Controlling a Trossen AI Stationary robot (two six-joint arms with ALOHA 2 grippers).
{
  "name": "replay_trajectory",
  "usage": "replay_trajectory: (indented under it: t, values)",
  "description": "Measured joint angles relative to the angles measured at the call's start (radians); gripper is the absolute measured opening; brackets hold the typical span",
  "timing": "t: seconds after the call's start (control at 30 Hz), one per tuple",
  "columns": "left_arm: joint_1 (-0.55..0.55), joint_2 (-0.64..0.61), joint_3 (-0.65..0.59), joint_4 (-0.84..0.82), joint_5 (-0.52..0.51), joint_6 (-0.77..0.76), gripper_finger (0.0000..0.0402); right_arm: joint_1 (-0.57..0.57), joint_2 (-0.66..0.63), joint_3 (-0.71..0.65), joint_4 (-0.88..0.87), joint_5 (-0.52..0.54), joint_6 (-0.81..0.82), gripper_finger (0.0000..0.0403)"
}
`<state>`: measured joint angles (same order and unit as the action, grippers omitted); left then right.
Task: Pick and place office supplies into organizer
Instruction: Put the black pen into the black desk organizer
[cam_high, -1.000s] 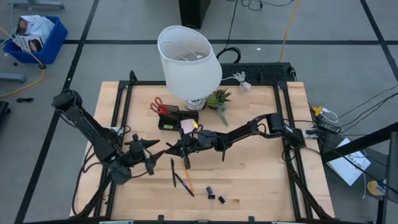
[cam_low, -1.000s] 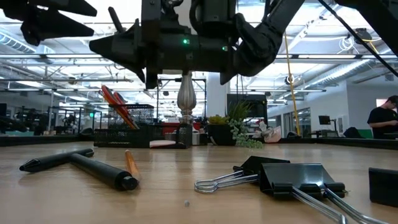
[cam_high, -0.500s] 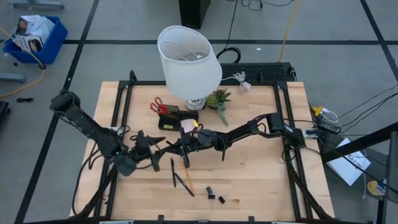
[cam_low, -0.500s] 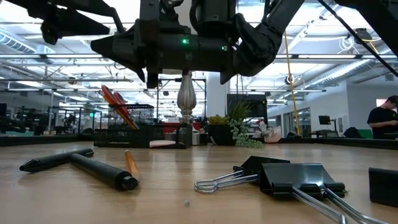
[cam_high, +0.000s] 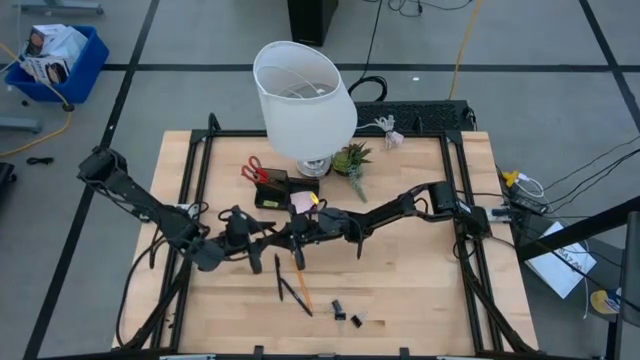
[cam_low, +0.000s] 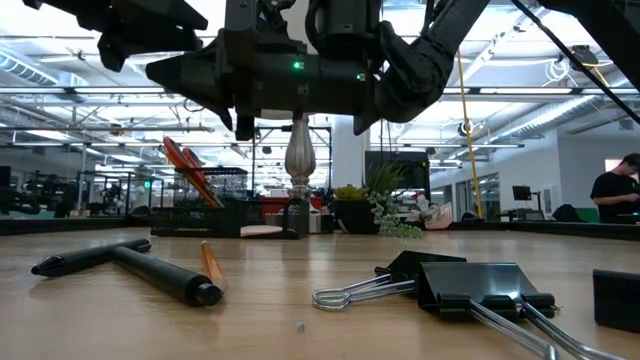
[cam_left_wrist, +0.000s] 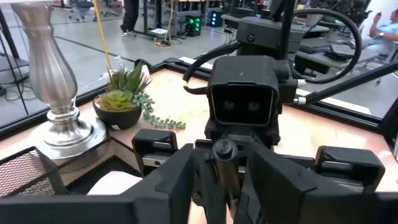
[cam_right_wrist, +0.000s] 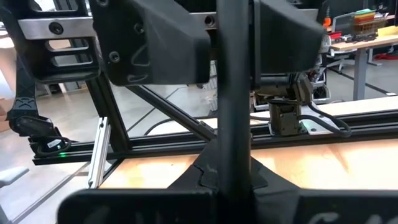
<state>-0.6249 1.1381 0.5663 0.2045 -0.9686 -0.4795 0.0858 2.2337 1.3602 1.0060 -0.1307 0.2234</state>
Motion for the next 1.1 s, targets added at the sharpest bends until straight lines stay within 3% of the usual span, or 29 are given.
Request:
replay_trajectory:
  t: [0.27, 0.43, 0.6, 0.87, 1.1]
  values:
    - [-0.004, 0.0, 0.0, 0.01, 0.005, 0.042, 0.0052, -0.001, 0.0, 0.0, 0.005, 0.0, -0.023, 0.0002]
    - [-0.003, 0.0, 0.0, 0.008, -0.036, 0.056, 0.0052, 0.0, 0.002, 0.0, 0.02, 0.063, -0.032, 0.0032]
    - [-0.003, 0.001, 0.0, -0.006, -0.064, 0.062, 0.0062, 0.001, 0.002, 0.0, -0.026, 0.119, -0.024, 0.0095]
    - [0.003, -0.009, 0.0, -0.031, -0.114, 0.07, 0.0052, -0.003, 0.002, -0.001, -0.261, 0.182, -0.025, 0.0206]
    - [0.051, -0.009, 0.0, -0.155, -0.084, -0.03, 0.0055, 0.001, 0.002, -0.001, -0.444, 0.186, 0.001, 0.0239]
